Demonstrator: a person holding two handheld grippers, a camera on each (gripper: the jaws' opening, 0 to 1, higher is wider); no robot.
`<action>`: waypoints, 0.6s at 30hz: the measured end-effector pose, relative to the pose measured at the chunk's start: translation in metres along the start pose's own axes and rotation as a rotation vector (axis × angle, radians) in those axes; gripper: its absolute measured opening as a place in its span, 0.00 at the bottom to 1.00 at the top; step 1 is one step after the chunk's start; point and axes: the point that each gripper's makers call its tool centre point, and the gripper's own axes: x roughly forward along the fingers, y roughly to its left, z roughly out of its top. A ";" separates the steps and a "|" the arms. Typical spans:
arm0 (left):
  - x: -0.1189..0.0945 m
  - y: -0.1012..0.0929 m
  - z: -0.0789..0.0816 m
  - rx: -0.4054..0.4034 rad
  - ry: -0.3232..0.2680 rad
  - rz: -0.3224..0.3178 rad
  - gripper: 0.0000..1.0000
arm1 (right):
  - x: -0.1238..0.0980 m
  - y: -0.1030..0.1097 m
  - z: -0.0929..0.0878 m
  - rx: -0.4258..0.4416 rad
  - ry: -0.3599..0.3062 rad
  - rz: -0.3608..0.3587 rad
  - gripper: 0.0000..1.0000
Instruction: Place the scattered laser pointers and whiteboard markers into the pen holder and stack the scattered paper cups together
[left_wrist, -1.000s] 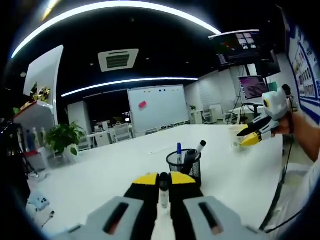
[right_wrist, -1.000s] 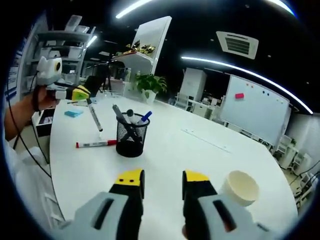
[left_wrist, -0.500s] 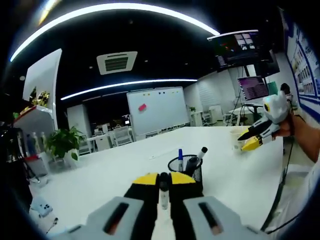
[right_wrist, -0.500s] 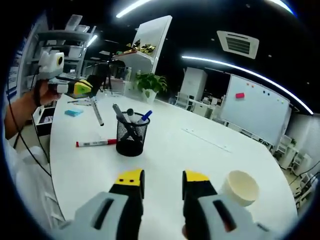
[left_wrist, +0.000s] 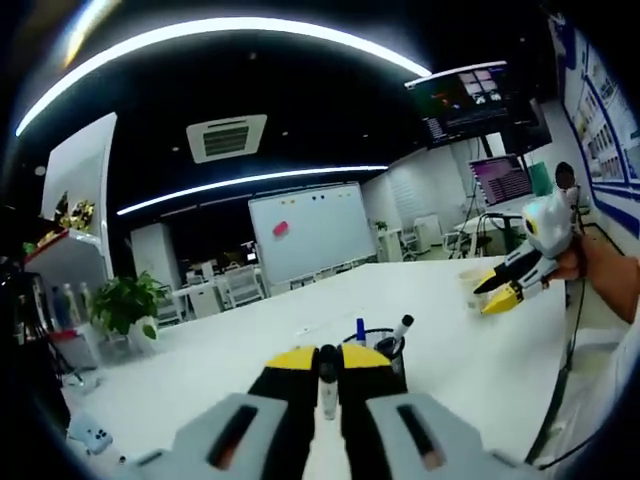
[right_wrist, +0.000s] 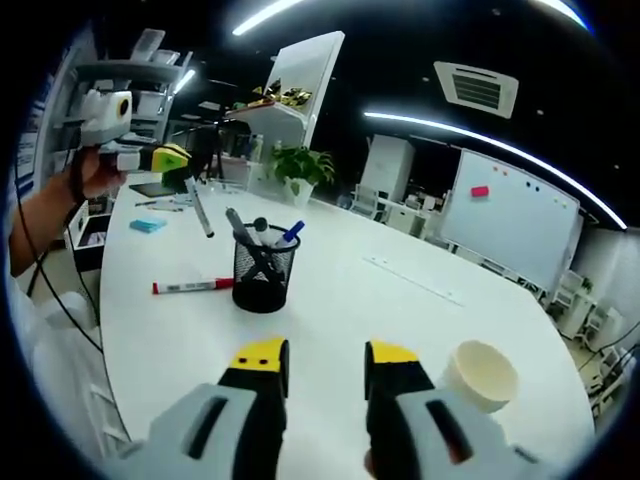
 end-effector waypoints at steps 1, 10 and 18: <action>0.000 0.000 0.002 0.002 -0.004 0.000 0.08 | 0.000 0.000 0.000 0.000 0.000 -0.001 0.30; 0.006 -0.005 0.019 0.022 -0.036 -0.018 0.08 | 0.001 -0.001 -0.003 0.003 0.004 0.003 0.30; 0.009 -0.008 0.036 0.037 -0.073 -0.031 0.08 | 0.001 0.000 -0.005 0.003 0.007 0.006 0.30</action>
